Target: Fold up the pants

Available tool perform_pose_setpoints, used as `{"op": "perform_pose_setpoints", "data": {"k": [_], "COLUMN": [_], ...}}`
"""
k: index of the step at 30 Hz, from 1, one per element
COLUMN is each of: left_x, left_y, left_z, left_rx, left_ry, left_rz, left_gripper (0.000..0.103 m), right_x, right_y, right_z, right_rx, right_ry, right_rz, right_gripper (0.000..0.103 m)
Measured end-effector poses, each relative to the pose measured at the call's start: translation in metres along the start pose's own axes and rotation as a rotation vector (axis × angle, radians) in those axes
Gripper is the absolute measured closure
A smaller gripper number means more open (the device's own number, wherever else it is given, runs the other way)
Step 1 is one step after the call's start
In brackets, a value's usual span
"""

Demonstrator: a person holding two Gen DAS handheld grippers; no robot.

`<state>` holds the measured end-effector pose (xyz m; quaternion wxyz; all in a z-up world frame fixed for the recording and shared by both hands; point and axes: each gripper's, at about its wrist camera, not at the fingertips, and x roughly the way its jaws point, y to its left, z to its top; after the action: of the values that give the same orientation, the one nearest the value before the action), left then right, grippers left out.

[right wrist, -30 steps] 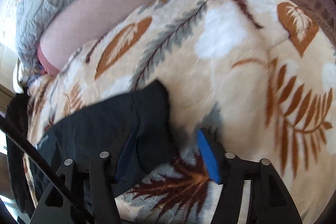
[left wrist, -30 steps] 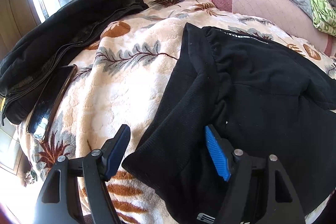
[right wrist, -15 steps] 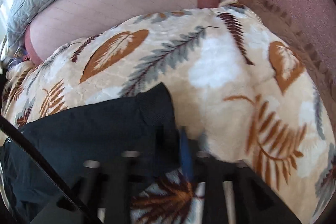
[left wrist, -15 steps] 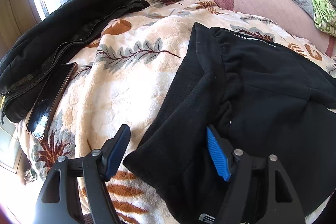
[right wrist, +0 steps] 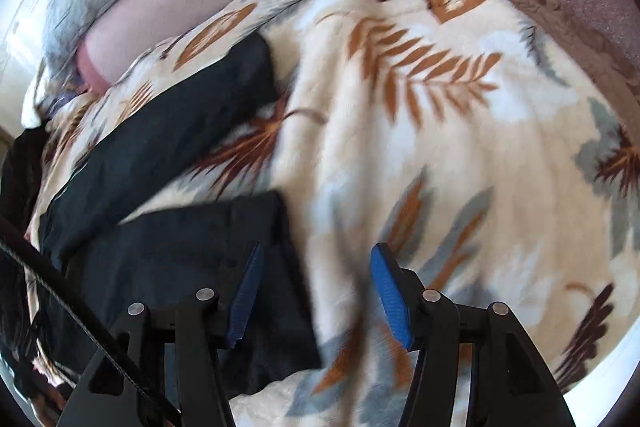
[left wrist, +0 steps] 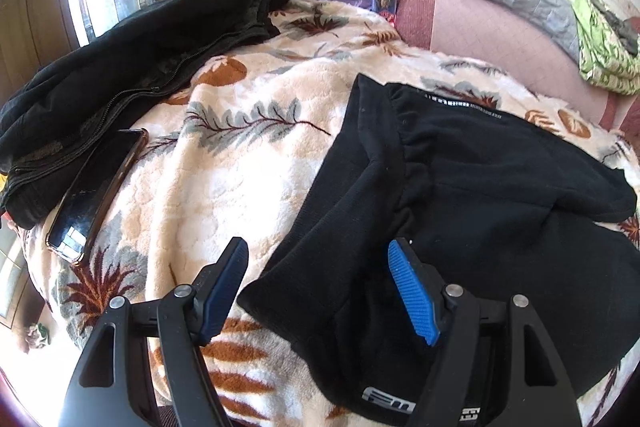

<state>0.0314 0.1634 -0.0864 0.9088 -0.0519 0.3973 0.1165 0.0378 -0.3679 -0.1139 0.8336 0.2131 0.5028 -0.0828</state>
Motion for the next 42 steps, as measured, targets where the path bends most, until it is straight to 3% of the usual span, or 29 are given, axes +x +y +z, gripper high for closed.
{"op": "perform_pose_setpoints", "data": {"k": [5, 6, 7, 9, 12, 13, 16, 18, 19, 21, 27, 38, 42], "left_x": [-0.003, -0.002, -0.003, -0.004, -0.004, -0.004, -0.007, -0.009, -0.01, -0.009, -0.008, -0.008, -0.008], "left_y": [0.009, 0.01, 0.01, 0.01, 0.006, 0.005, 0.0, 0.0, 0.0, 0.002, 0.002, 0.002, 0.002], "left_z": [0.001, 0.001, 0.001, 0.0, 0.0, -0.001, -0.002, -0.003, -0.003, -0.002, -0.002, -0.002, -0.002], "left_rx": [-0.042, -0.047, -0.049, -0.047, -0.026, -0.016, 0.014, 0.018, 0.015, 0.005, 0.0, 0.001, 0.0], "left_ry": [0.0, 0.001, 0.002, -0.004, -0.012, -0.014, -0.029, -0.036, -0.039, -0.039, -0.032, -0.03, -0.029], "left_rz": [-0.001, 0.003, 0.01, 0.012, 0.026, 0.031, 0.043, 0.044, 0.044, 0.041, 0.03, 0.028, 0.028], "left_gripper": [0.03, 0.03, 0.03, 0.03, 0.03, 0.03, 0.03, 0.025, 0.024, 0.023, 0.023, 0.023, 0.023], "right_x": [0.015, 0.015, 0.013, 0.005, -0.006, -0.005, 0.009, 0.021, 0.019, 0.017, -0.005, -0.005, -0.008], "right_y": [0.031, 0.04, 0.046, 0.056, 0.056, 0.054, 0.05, 0.051, 0.056, 0.065, 0.055, 0.024, 0.015], "right_z": [-0.013, -0.015, -0.018, -0.023, -0.024, -0.022, -0.017, -0.018, -0.02, -0.024, -0.029, -0.032, -0.031], "right_rx": [-0.138, -0.19, -0.224, -0.281, -0.262, -0.234, -0.178, -0.171, -0.201, -0.253, -0.206, -0.115, -0.109], "right_ry": [-0.002, -0.005, -0.007, -0.024, -0.044, -0.04, -0.021, -0.003, -0.023, -0.035, -0.063, -0.015, -0.007], "right_rz": [-0.108, -0.148, -0.159, -0.201, -0.158, -0.146, -0.109, -0.107, -0.126, -0.132, -0.111, -0.085, -0.06], "right_gripper": [0.041, 0.046, 0.059, 0.062, 0.061, 0.056, 0.054, 0.052, 0.062, 0.091, 0.092, 0.093, 0.085]}}
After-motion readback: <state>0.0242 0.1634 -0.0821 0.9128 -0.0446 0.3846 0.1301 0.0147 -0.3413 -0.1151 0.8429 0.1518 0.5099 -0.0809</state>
